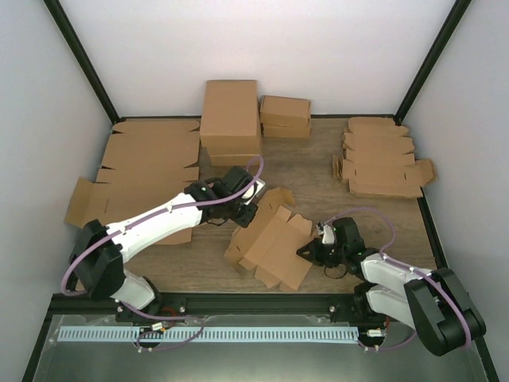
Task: Fold the paper box
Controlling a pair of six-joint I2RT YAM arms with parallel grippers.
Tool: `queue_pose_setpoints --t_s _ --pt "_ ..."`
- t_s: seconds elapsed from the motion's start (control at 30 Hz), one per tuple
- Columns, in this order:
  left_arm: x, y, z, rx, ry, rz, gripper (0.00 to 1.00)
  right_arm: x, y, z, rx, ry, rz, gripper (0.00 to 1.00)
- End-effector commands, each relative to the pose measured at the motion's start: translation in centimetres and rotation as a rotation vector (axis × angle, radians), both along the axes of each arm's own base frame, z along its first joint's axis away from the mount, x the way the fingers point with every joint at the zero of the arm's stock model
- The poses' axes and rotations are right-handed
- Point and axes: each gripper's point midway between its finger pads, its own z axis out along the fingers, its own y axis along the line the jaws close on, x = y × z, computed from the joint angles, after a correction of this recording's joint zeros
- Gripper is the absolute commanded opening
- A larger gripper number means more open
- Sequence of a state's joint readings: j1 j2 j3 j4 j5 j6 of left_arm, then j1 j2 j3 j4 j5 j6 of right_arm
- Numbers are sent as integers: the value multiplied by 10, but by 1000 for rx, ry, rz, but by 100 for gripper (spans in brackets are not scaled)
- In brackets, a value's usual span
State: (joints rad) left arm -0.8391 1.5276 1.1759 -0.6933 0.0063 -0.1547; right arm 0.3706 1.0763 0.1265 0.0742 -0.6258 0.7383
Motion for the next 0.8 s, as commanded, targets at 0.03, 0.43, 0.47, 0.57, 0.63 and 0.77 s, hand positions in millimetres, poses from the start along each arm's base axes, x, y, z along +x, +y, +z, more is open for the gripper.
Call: queue_pose_setpoints --t_s 0.03,0.43,0.47,0.57,0.63,0.77 --pt "-18 -17 12 -123 22 -29 4 -2 6 5 32 -9 19 1" --pt "-29 -21 4 -102 25 -29 4 32 27 109 249 -212 -23 29" --pt "-30 -22 5 -99 21 -29 4 35 27 114 260 -211 -40 31" --pt "-31 -23 6 -84 -3 -28 4 45 26 126 295 -180 -114 38" --pt "-32 -24 6 -67 -23 -27 4 52 27 134 318 -154 -160 46" --pt "-32 -26 10 -36 -72 -22 4 65 35 162 352 -156 -207 64"
